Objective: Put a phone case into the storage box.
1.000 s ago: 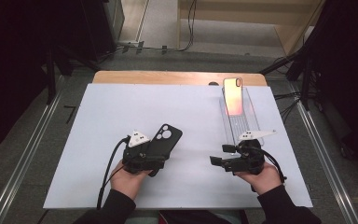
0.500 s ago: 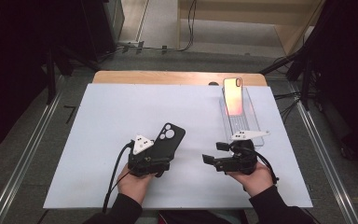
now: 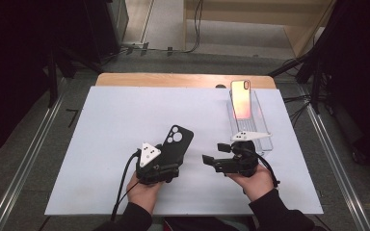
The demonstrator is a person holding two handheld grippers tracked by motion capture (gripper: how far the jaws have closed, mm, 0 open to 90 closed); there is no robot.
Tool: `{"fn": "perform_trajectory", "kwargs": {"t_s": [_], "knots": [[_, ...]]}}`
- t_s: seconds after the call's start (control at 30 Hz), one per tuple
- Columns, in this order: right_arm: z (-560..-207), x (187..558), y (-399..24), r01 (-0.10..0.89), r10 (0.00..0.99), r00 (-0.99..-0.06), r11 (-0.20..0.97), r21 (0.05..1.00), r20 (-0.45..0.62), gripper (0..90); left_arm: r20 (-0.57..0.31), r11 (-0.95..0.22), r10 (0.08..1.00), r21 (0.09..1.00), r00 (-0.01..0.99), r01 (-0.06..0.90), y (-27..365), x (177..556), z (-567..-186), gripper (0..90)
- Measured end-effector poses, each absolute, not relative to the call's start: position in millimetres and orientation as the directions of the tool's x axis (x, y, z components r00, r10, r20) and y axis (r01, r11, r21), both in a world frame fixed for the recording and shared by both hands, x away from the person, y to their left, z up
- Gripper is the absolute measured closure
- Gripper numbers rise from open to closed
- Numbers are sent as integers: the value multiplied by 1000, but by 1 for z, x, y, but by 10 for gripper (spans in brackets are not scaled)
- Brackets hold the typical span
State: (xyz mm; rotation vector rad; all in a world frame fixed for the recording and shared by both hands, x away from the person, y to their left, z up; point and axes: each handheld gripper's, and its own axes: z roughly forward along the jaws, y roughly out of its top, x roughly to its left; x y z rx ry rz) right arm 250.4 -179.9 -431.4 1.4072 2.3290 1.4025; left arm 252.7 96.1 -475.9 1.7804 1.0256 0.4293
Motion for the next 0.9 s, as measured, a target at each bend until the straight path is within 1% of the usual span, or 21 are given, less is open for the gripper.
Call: {"fn": "perform_trajectory", "kwargs": {"t_s": [0.2, 0.3, 0.5, 0.67, 0.73, 0.9], "knots": [[-430, 255, -175, 666, 734, -565, 136, 733, 377, 190, -149, -139, 799, 897, 583, 420, 92, 249, -477, 144], [-428, 256, -173, 655, 740, -566, 138, 743, 362, 190, -153, -129, 794, 904, 589, 408, 91, 248, -475, 144], [-425, 262, -169, 671, 732, -549, 98, 735, 404, 193, -168, -121, 783, 904, 599, 410, 87, 246, -474, 144], [-424, 266, -162, 671, 728, -547, 86, 736, 413, 193, -177, -102, 778, 911, 603, 399, 85, 245, -473, 144], [-423, 269, -160, 672, 726, -548, 86, 736, 416, 194, -167, -104, 780, 916, 603, 388, 85, 245, -473, 144], [-425, 274, -155, 684, 721, -537, 68, 727, 438, 199, -183, -90, 776, 915, 603, 394, 86, 244, -473, 144]]}}
